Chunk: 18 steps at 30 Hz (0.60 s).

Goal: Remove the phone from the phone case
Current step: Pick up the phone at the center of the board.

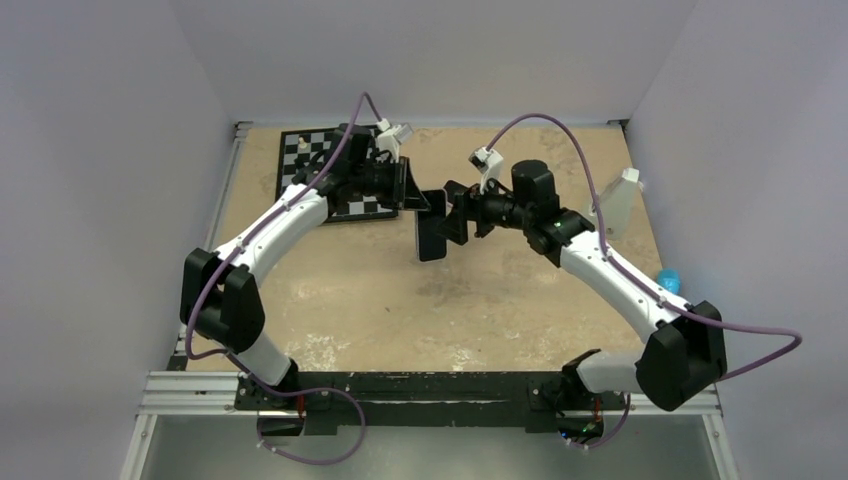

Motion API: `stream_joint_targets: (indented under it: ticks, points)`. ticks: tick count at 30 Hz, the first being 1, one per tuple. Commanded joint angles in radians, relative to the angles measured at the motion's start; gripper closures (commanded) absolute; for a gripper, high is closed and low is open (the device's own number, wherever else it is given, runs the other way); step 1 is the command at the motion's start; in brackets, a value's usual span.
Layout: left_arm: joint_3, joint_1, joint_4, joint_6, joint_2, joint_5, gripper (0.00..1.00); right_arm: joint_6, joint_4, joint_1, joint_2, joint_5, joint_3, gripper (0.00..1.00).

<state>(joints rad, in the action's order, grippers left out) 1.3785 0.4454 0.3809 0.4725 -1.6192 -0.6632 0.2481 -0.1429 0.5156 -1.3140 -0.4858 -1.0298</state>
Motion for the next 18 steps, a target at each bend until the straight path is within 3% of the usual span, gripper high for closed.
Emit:
stream_joint_targets:
  ticks: [1, 7, 14, 18]
  points:
    - [0.051, -0.001, -0.103, -0.070, 0.041, -0.208, 1.00, -0.100, -0.049, -0.042, 0.009, -0.222, -0.013, 0.17]
    - [0.034, -0.001, -0.174, -0.077, 0.062, -0.345, 1.00, -0.065, 0.008, -0.067, 0.026, -0.231, 0.009, 0.27]
    - [0.010, 0.006, -0.273, -0.044, 0.076, -0.489, 1.00, 0.027, 0.217, -0.095, 0.026, -0.546, 0.067, 0.32]
    - [0.006, 0.017, -0.249, -0.090, 0.099, -0.509, 1.00, 0.086, 0.274, -0.099, -0.013, -0.651, 0.058, 0.57]
